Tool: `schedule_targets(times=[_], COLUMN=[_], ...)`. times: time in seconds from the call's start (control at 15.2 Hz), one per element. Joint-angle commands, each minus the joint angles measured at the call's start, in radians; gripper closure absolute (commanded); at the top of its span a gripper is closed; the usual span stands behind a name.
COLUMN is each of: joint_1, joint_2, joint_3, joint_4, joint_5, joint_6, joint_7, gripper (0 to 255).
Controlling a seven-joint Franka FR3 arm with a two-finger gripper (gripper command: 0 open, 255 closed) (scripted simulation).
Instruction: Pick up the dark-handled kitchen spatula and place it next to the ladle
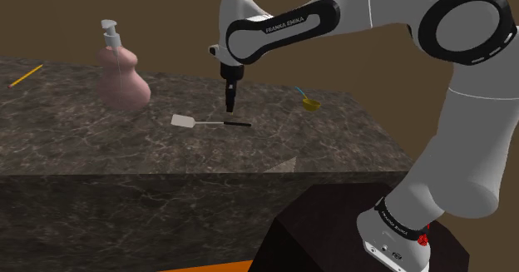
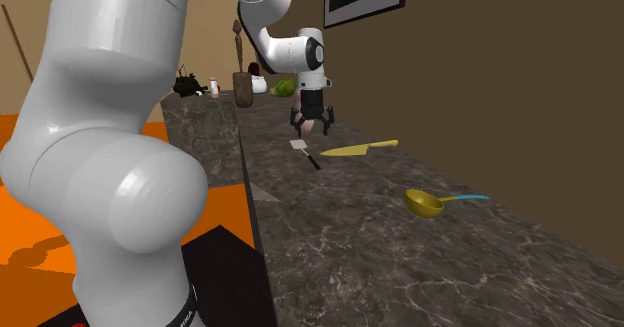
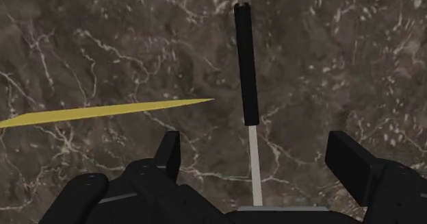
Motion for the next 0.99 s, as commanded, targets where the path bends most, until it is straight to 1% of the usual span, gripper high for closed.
schedule_targets(times=[0.0,0.2,0.66,0.92], joint_1=[0.019,0.042,0.041,0.042], joint_2=[0.067,0.157,0.197,0.201], joint_3=[0.014,0.028,0.023,0.022], joint_4=[0.064,0.158,0.122,0.120], joint_5=[-0.008,-0.020,-0.028,-0.028], joint_6=[-0.001,-0.007,0.067,0.073], joint_7=[-0.011,-0.034,-0.029,-0.029], gripper=[0,0,0,0])
